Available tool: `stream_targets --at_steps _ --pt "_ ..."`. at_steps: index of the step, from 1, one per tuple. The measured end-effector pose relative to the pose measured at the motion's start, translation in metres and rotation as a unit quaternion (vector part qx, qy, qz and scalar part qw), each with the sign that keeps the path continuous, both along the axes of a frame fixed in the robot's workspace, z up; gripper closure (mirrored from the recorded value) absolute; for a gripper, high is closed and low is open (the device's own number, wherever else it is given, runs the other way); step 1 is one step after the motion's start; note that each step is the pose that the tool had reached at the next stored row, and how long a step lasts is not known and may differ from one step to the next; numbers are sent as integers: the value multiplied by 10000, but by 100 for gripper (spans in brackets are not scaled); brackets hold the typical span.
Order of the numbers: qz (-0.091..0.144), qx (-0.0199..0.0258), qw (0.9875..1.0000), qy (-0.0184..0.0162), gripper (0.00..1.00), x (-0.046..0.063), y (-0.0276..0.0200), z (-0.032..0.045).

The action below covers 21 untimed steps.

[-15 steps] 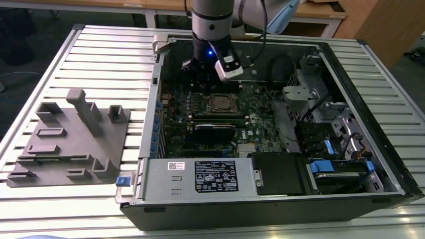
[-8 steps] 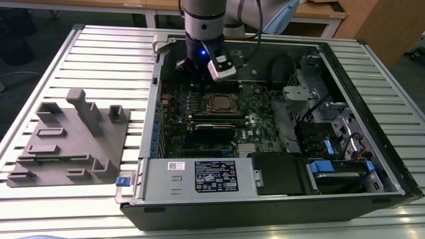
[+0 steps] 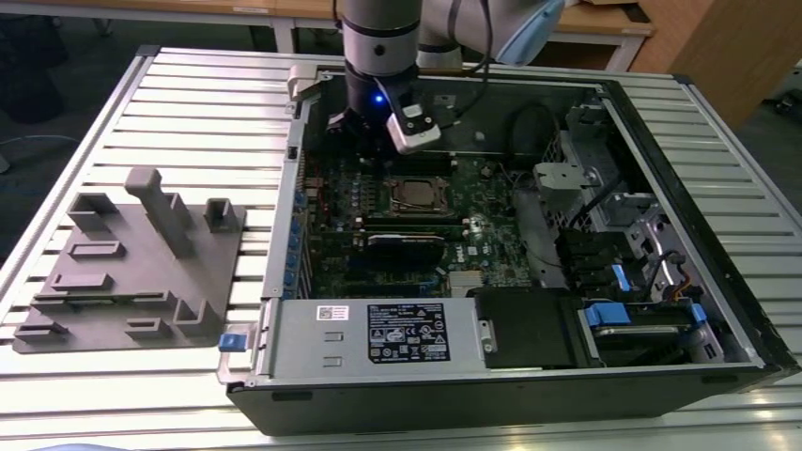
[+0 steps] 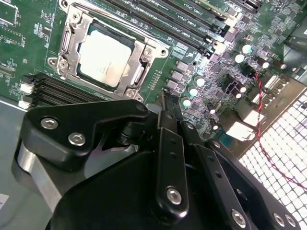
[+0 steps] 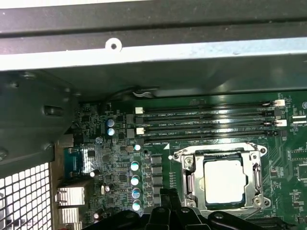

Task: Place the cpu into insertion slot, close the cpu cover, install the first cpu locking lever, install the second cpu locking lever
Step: 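Install the first cpu locking lever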

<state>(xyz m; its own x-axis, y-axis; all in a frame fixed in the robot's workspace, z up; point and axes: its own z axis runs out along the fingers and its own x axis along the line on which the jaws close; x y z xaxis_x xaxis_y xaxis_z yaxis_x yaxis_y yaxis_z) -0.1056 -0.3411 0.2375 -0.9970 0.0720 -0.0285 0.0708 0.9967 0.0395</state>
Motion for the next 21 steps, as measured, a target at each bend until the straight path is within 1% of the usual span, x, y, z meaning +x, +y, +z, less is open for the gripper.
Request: stream_targets --at_steps 5,8,11,14,16,18,21 --pt "-3 -1 10000 0 89 -59 0 -1" --pt "-7 0 10000 0 89 -89 8 -2" --pt "-11 0 10000 0 89 -110 29 -2" --pt "-11 0 10000 0 89 -115 68 -3" --pt "-11 0 10000 0 89 -115 74 -1" --pt "-10 -1 10000 1 89 -115 74 18" --pt "-11 -1 10000 0 89 -115 75 69"
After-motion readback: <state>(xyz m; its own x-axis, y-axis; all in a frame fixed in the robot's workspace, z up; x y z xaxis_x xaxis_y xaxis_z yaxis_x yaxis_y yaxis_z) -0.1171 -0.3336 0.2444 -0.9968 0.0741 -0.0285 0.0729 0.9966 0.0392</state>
